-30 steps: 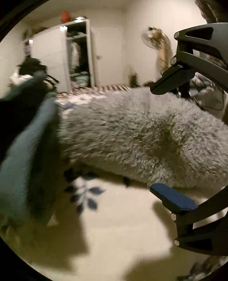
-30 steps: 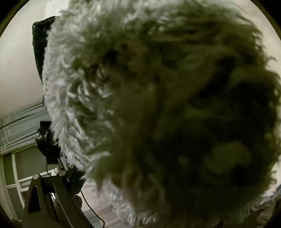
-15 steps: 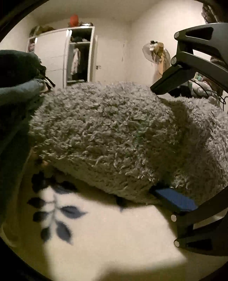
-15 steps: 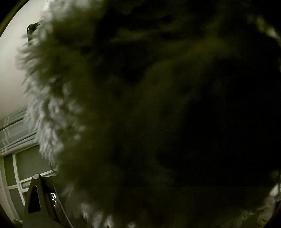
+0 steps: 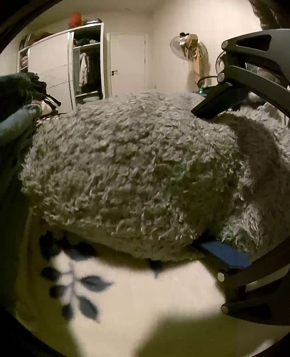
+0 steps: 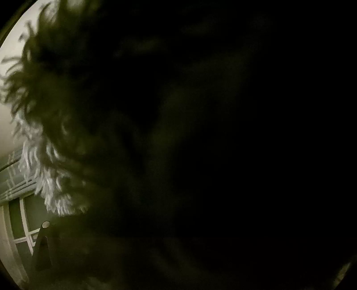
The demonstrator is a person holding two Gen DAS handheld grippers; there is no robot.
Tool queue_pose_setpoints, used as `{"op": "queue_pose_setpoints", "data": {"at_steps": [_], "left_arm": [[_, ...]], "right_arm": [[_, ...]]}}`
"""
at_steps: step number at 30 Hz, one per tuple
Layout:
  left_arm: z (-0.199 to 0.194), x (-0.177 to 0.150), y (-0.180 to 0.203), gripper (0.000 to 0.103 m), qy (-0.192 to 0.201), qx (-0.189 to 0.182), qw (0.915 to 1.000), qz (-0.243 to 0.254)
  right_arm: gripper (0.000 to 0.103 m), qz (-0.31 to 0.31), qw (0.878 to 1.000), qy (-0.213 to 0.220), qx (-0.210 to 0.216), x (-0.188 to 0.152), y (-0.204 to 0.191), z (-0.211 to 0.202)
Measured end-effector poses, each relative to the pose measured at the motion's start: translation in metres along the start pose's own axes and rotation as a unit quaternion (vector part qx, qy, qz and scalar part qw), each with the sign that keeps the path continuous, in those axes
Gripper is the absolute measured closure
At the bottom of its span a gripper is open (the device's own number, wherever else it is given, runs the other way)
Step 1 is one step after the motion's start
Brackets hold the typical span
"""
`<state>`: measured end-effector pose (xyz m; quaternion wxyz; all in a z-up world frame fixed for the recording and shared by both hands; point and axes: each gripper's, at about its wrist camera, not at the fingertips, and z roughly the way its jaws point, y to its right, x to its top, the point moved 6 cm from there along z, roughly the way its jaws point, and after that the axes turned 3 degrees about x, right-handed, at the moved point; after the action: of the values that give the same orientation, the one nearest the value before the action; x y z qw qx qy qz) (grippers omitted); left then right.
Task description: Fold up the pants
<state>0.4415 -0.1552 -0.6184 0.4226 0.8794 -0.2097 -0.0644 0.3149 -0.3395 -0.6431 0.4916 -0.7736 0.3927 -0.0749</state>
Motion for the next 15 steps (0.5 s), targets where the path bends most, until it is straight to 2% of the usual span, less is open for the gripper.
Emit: {"op": "queue_pose_setpoints", "data": {"at_steps": [1, 2, 3, 4, 5, 6, 9, 13, 15], "left_arm": [[-0.002, -0.001, 0.003, 0.009, 0.008, -0.001, 1.0, 0.0], [-0.006, -0.003, 0.003, 0.02, 0.015, -0.001, 0.9999, 0.0], [-0.008, -0.006, 0.005, 0.03, 0.02, -0.002, 0.9998, -0.001], [-0.013, -0.009, 0.006, 0.035, 0.027, -0.006, 0.9996, -0.002], [-0.015, -0.011, 0.007, 0.043, 0.03, -0.007, 0.9995, 0.0], [-0.018, -0.014, 0.01, 0.049, 0.035, -0.004, 0.9994, 0.007], [-0.025, -0.021, 0.028, 0.055, 0.038, -0.005, 0.999, 0.024], [-0.028, -0.016, 0.036, 0.058, 0.049, -0.015, 0.9983, 0.027], [-0.034, -0.014, 0.041, 0.059, 0.056, -0.028, 0.9978, 0.023]], "right_arm": [[0.001, 0.0, 1.0, 0.003, -0.001, 0.001, -0.002, 0.0], [0.001, -0.004, 1.0, 0.01, -0.005, 0.002, -0.004, -0.001], [0.009, -0.014, 1.0, 0.018, -0.01, 0.002, -0.008, -0.002], [0.019, -0.026, 0.999, 0.023, -0.013, 0.002, -0.012, -0.003], [0.04, -0.036, 0.999, 0.028, -0.016, 0.001, -0.017, -0.003], [0.047, -0.036, 0.999, 0.035, -0.017, 0.001, -0.022, -0.003], [0.062, -0.044, 0.997, 0.054, -0.027, -0.001, -0.035, -0.005], [0.067, -0.05, 0.996, 0.071, -0.03, -0.01, -0.055, -0.023], [0.068, -0.058, 0.995, 0.078, -0.031, -0.012, -0.07, -0.017]]}}
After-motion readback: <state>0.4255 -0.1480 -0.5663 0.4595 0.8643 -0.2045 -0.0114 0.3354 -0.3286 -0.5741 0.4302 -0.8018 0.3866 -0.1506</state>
